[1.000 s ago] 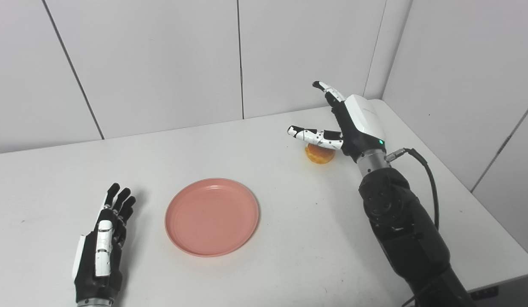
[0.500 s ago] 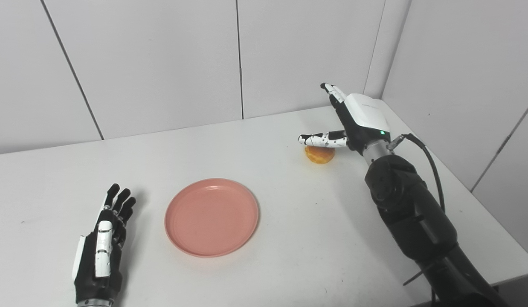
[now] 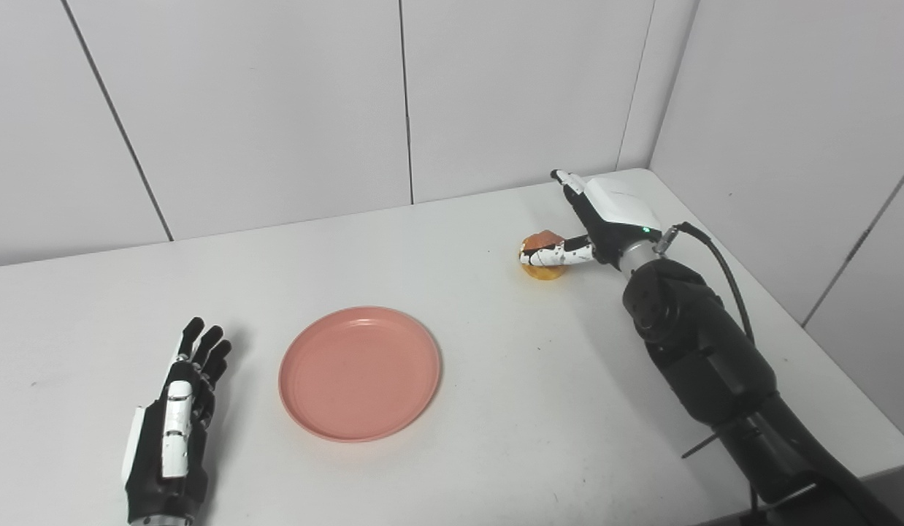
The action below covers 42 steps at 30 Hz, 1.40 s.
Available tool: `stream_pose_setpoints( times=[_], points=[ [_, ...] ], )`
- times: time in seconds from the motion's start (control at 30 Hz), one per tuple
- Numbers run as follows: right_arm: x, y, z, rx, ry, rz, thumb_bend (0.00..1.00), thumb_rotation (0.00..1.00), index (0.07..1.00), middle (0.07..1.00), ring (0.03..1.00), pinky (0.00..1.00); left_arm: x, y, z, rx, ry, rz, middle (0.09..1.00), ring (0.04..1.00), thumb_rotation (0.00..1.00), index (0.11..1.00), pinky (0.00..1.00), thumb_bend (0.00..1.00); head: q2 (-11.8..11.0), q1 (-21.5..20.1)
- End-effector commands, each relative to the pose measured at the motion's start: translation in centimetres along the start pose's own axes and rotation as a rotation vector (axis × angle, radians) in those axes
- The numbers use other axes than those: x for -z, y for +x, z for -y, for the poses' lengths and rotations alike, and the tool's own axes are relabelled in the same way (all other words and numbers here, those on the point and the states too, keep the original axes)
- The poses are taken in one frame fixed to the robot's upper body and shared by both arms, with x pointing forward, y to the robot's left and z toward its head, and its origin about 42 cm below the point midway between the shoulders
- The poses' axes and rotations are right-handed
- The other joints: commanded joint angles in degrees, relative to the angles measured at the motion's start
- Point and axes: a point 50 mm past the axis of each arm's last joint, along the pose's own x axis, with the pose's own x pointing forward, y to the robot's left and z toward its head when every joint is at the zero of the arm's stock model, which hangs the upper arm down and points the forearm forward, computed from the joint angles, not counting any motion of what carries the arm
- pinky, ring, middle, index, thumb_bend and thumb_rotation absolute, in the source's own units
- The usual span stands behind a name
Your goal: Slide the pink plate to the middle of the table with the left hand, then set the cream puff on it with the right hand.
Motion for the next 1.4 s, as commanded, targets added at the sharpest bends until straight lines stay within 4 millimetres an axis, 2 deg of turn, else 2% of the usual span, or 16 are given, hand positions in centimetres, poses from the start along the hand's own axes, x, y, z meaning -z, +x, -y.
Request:
stream_pose_setpoints(
  times=[0.0,0.3,0.7,1.0,1.37],
  points=[
    [-0.9,1.2,3.2,0.087,-0.012,0.047,0.92,0.57,0.949,0.946,0.896,0.77,2.9,-3.1,-0.7,-0.027,-0.002,-0.122,0.945,0.932,1.0,0.94,0.98,0.4,0.1,0.1],
    [-1.0,2.2,2.1,0.033,0.038,0.025,0.93,0.52,0.958,0.953,0.884,0.71,2.5,-3.1,-0.5,-0.027,-0.004,-0.118,0.938,0.926,1.0,0.932,0.97,0.41,0.4,0.3],
    [-1.4,3.3,1.4,0.017,0.042,0.028,0.95,0.49,0.951,0.94,0.857,0.7,2.5,-3.1,-0.4,-0.031,-0.004,-0.119,0.935,0.925,1.0,0.929,0.97,0.42,1.0,0.7],
    [-1.7,3.7,0.9,0.0,0.045,0.041,0.92,0.47,0.945,0.932,0.868,0.73,2.3,-3.1,-0.3,-0.029,-0.001,-0.116,0.938,0.93,1.0,0.93,0.98,0.42,1.4,1.0],
    [-1.6,4.4,0.2,-0.032,0.068,0.019,0.9,0.42,0.956,0.946,0.858,0.7,2.5,-3.1,-0.3,-0.035,-0.007,-0.118,0.941,0.931,1.0,0.93,0.97,0.42,1.6,1.3]
  ],
)
